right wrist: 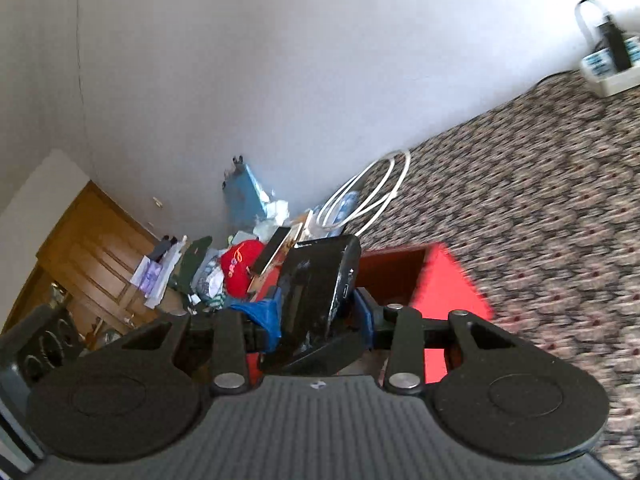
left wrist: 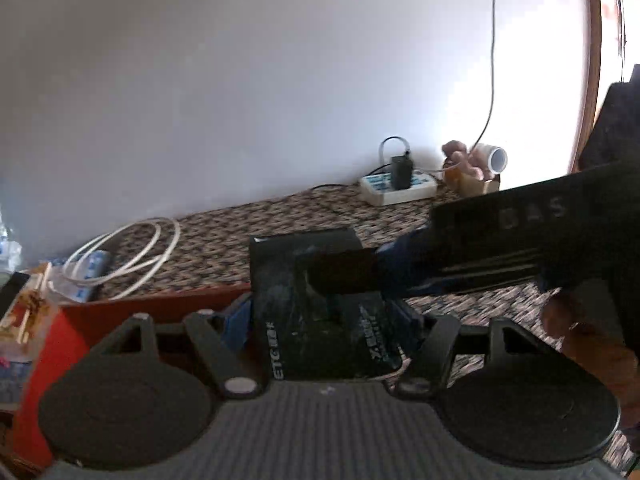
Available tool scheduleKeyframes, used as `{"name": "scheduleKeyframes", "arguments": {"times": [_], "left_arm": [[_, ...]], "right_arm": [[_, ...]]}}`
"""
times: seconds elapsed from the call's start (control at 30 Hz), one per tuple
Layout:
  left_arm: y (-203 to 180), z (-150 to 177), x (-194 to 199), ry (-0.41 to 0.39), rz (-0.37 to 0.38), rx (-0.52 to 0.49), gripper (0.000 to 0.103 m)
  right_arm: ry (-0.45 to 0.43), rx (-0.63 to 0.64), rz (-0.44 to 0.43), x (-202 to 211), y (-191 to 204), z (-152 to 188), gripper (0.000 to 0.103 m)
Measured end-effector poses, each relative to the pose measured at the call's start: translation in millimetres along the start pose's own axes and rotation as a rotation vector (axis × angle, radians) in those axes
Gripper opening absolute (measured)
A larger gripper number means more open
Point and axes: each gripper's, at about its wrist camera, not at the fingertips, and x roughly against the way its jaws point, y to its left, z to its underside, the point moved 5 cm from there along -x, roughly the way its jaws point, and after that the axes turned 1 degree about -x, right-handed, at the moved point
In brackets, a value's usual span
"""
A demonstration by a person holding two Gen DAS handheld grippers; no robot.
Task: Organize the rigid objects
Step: 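Lift and carry the black case with the right gripper to the red box, then lower the black case into the red box and open the right gripper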
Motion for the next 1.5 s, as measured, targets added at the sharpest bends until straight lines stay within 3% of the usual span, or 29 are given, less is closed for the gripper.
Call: {"name": "scheduleKeyframes", "arguments": {"times": [0.17, 0.43, 0.7, 1.03, 1.5], "left_arm": [[52.4, 15.3, -2.1, 0.041, -0.007, -0.024, 0.067], [126.3, 47.4, -36.8, 0.202, 0.046, 0.067, 0.069], [143.5, 64.6, -50.6, 0.27, 0.074, 0.107, 0.064], [144.2, 63.6, -55.5, 0.284, 0.054, 0.118, 0.061], [141.0, 62.4, -51.7, 0.27, 0.03, 0.083, 0.067]], "right_arm": [[0.054, -0.054, 0.006, -62.6, 20.3, 10.7, 0.023], [0.119, -0.158, 0.095, -131.9, 22.3, 31.5, 0.021], [0.158, -0.132, 0.206, -140.0, 22.1, 41.6, 0.02], [0.048, -0.252, 0.298, -123.8, 4.3, 39.8, 0.02], [0.035, -0.239, 0.335, -121.2, 7.3, 40.6, 0.021]]}}
